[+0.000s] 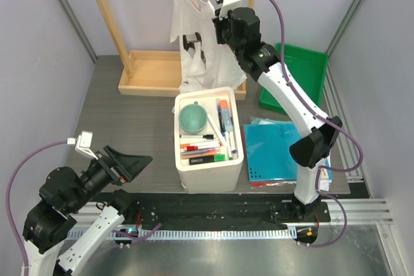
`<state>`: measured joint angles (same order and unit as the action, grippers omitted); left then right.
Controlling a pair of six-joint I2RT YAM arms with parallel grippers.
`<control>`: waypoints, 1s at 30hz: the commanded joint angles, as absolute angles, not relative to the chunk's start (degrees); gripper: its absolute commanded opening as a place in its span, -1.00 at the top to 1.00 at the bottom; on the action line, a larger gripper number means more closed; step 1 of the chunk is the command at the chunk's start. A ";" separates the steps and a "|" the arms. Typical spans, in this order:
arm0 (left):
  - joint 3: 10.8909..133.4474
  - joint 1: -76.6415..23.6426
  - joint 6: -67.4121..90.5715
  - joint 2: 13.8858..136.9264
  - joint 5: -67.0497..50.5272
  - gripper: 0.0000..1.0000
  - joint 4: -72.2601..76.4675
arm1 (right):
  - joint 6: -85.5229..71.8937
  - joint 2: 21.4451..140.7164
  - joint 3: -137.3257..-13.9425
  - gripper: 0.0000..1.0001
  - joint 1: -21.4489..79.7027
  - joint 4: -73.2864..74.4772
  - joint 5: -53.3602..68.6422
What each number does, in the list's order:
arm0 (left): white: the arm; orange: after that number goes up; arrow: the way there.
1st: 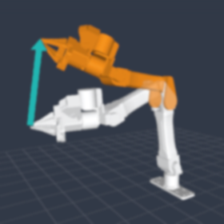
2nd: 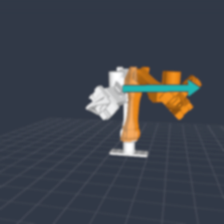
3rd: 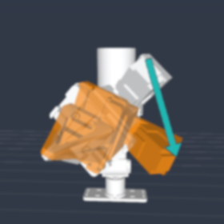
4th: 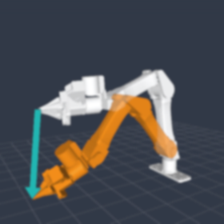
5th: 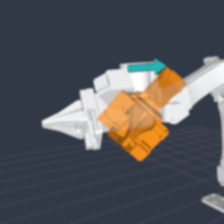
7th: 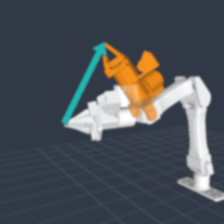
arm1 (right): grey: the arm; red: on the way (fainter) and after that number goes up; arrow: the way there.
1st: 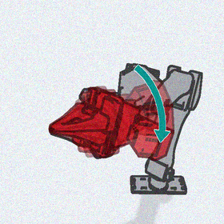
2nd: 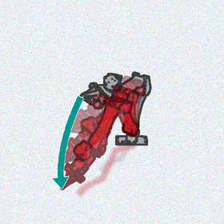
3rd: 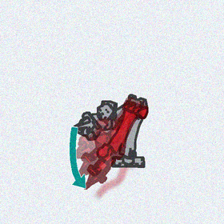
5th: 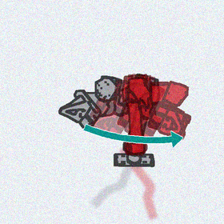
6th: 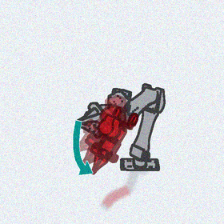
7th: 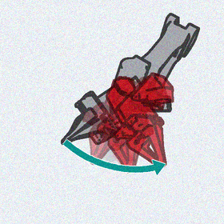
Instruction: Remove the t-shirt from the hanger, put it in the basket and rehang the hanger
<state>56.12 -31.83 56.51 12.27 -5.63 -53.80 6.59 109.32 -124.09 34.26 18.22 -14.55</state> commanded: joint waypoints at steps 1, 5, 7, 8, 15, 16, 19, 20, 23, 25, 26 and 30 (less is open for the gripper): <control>61.08 -31.64 54.06 16.25 -7.73 -0.99 -51.51 | 2.47 103.45 -128.32 0.99 34.10 11.43 -11.79; 64.68 -31.73 53.70 20.99 -8.35 -1.00 -48.00 | 0.88 101.87 -128.06 0.99 34.10 11.07 -10.11; 65.91 -31.64 53.96 22.75 -8.61 -0.99 -45.89 | 0.62 100.29 -126.75 0.99 34.10 10.81 -9.50; 67.31 -31.64 53.96 23.98 -9.05 -0.99 -43.36 | 0.35 99.67 -126.13 0.99 34.10 10.72 -9.41; 80.93 -31.64 48.70 41.36 -8.53 -0.99 -38.67 | 0.09 92.21 -113.50 0.99 34.10 7.30 -6.24; 84.51 -31.64 48.52 43.05 -7.57 -0.99 -38.24 | 0.17 90.37 -111.99 0.99 34.19 6.77 -5.81; 89.98 -31.64 48.08 50.08 -4.40 -0.94 -33.52 | 0.79 86.50 -105.84 0.99 34.19 4.05 -4.22; 91.04 -31.64 47.99 51.75 -4.31 -0.93 -31.66 | 0.97 85.61 -104.43 0.99 34.10 2.39 -3.96; 95.44 -31.64 47.29 58.52 -4.66 -0.88 -24.89 | 1.23 83.59 -100.82 0.99 34.10 1.14 -3.86; 99.90 -31.55 44.41 63.78 -4.22 -0.86 -21.46 | 1.67 83.23 -100.11 0.99 34.10 1.49 -3.96; 101.67 -31.55 43.43 65.81 -3.70 -0.82 -20.84 | 1.76 83.06 -100.02 0.99 34.10 1.76 -3.78; 110.46 -31.03 34.83 74.25 -2.99 -0.67 -18.11 | 1.23 82.71 -100.28 0.99 34.19 3.51 -3.96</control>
